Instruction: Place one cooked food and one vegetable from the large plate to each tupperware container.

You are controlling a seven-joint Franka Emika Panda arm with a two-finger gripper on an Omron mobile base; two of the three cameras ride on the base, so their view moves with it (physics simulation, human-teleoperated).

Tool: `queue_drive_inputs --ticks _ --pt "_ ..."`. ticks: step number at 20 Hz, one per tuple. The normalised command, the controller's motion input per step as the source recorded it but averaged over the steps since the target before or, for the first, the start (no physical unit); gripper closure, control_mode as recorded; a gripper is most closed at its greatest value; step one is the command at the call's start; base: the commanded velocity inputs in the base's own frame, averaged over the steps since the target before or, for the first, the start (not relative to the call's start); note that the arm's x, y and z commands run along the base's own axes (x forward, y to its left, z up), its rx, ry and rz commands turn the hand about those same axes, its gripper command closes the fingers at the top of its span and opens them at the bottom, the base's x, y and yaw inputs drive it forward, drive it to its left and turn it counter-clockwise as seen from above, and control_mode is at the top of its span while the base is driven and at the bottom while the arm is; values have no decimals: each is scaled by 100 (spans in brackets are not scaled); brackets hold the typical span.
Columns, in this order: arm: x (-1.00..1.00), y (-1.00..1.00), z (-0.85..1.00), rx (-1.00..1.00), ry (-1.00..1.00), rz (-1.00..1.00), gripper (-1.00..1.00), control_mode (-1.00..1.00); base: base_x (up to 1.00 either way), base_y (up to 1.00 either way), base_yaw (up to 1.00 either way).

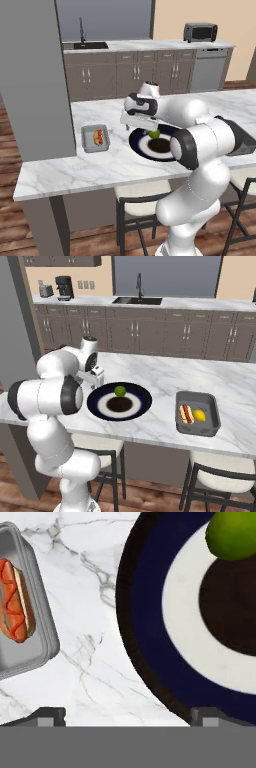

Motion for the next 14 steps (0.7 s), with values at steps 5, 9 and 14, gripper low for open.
queue_drive_inputs --ticks 5,9,14 --pt "-1 -79 0 0 1 -2 -100 -100 0 0 0" --pt "0 -50 5 -12 0 0 -100 -100 0 0 0" --pt "5 -31 0 -23 0 2 -100 -100 0 0 0"
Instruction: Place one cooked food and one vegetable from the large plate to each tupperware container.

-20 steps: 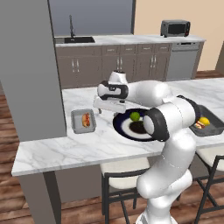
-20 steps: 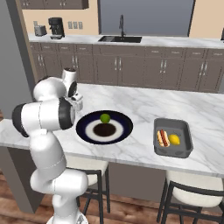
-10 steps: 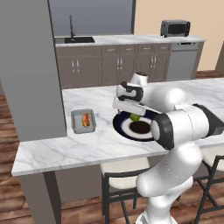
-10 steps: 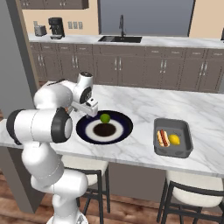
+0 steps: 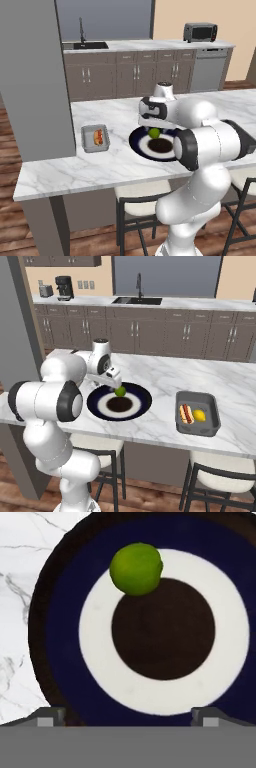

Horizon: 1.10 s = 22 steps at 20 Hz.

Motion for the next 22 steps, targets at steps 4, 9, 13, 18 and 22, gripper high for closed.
queue_drive_inputs --ticks 4,9,13,18,22 --pt "4 -35 0 -21 0 8 -100 -100 0 0 0" --pt "16 -26 -1 -4 0 12 -100 -100 0 0 0" --pt "31 -23 -12 0 2 14 -100 -100 0 0 0" --pt "30 -1 -13 7 3 21 -100 -100 0 0 0" --pt "37 0 -21 3 0 17 -100 -100 0 0 0"
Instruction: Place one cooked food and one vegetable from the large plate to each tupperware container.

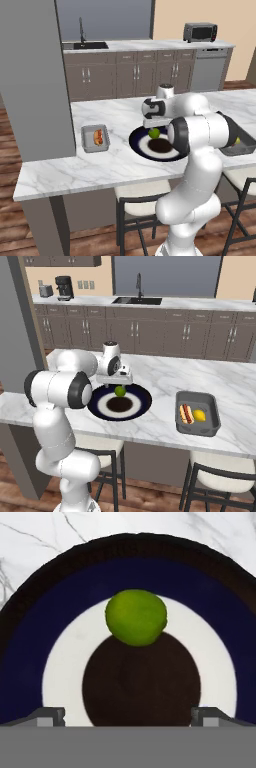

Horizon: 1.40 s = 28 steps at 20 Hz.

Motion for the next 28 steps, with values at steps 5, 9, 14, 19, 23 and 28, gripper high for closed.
queue_drive_inputs --ticks 5,9,14,19,23,28 --pt "39 -2 -22 0 0 13 -100 -100 0 0 0" --pt "43 0 -27 0 0 12 -100 -100 0 0 0" --pt "43 0 -27 0 0 10 -100 -100 0 0 0" --pt "33 0 -31 0 0 10 -100 -100 0 0 0" --pt "11 0 -25 0 0 4 -100 -100 0 0 0" --pt "-6 0 -13 0 8 0 -100 -100 0 0 0"
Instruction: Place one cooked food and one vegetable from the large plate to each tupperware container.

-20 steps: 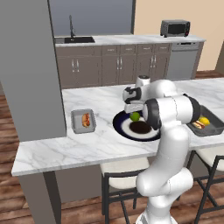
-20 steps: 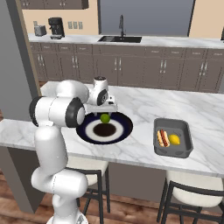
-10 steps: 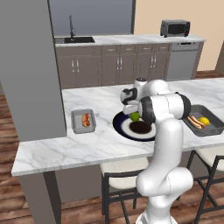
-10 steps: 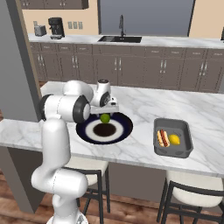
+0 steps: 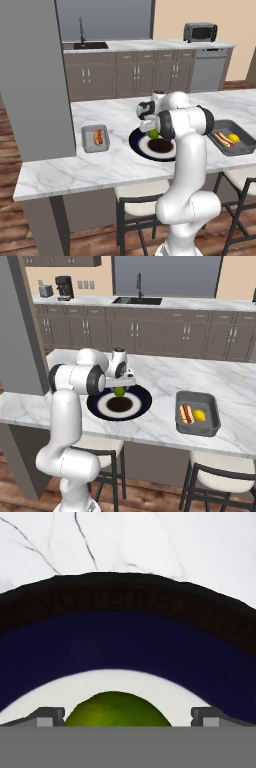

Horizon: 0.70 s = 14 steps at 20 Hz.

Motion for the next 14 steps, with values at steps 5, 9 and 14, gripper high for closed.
queue_drive_inputs --ticks 5,9,14 --pt "-10 -2 0 0 10 0 -100 -100 0 0 0" --pt "-16 -10 -9 0 14 0 100 -100 0 0 0" --pt "-17 -15 -15 0 14 0 100 -100 0 0 0"
